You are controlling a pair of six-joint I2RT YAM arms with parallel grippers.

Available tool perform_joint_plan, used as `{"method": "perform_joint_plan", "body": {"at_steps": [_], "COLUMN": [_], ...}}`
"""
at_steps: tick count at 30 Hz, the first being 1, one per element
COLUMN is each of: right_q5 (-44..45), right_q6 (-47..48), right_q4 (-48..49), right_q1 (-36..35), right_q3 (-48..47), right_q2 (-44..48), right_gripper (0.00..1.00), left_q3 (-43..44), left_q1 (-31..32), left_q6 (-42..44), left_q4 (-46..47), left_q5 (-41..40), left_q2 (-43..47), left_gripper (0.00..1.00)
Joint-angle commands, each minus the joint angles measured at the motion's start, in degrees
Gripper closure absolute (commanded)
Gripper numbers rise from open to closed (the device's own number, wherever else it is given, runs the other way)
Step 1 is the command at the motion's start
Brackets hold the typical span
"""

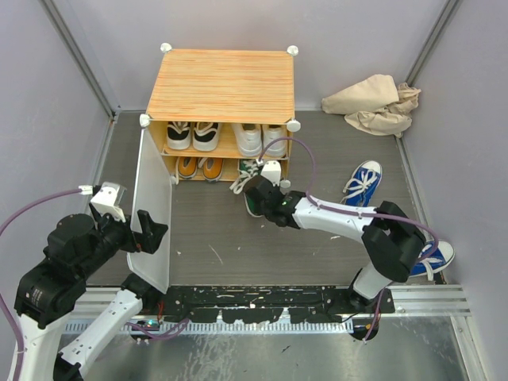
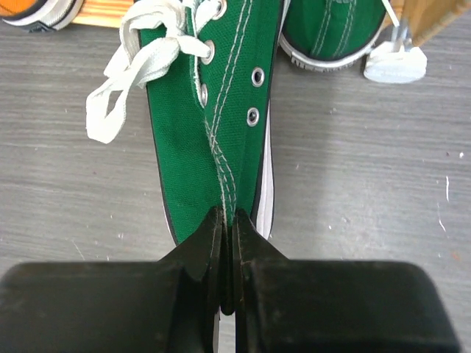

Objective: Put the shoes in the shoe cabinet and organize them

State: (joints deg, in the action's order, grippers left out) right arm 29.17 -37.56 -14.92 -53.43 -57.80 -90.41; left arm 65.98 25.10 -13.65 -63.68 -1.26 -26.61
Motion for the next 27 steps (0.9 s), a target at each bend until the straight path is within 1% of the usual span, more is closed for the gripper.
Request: {"method": "perform_joint_plan", "body": {"at_steps": [1, 12, 13, 16, 17, 19, 21, 27], "right_q5": [-0.22, 0.76, 0.96, 1.03, 1.03, 1.32, 1.06, -1.23], "right_q6": [3.12, 3.94, 4.12, 4.60, 4.63, 5.06, 5.74, 6.33], "right_q4": [12.52, 19.55, 19.79, 19.48, 19.42, 19.32, 19.39, 16.90], "right_q1": [1.31, 5.84, 5.94, 5.82, 5.86, 5.86, 5.75, 5.17], "right_q3": [-5.20, -9.43, -10.20, -11.69, -11.53, -10.77, -9.75, -7.05], "right_q2": [-0.76, -8.06, -9.26, -10.65, -10.54, -9.63, -8.26, -4.56], "right_gripper": [0.99, 0.99, 0.94, 0.63, 0.55, 0.45, 0.42, 0.41], "left_q3": [0.99, 1.04, 1.04, 1.06, 1.03, 0.75, 0.37, 0.20], "left_q1": [-0.14, -0.14, -0.19, -0.14, -0.14, -0.16, -0.16, -0.14], "left_q6": [1.94, 1.73, 1.72, 1.69, 1.66, 1.70, 1.68, 1.88], "left_q4": [-0.15, -0.28, -0.38, -0.51, -0.58, -0.50, -0.42, -0.16], "left_q5": [-1.10, -0.83, -0.78, -0.76, -0.76, -0.98, -1.06, -0.83], "left_q2": [-0.27, -0.33, -0.29, -0.49, -0.44, -0.24, -0.19, -0.55], "left_gripper": [0.02, 0.02, 0.02, 0.02, 0.02, 0.02, 0.02, 0.02]}}
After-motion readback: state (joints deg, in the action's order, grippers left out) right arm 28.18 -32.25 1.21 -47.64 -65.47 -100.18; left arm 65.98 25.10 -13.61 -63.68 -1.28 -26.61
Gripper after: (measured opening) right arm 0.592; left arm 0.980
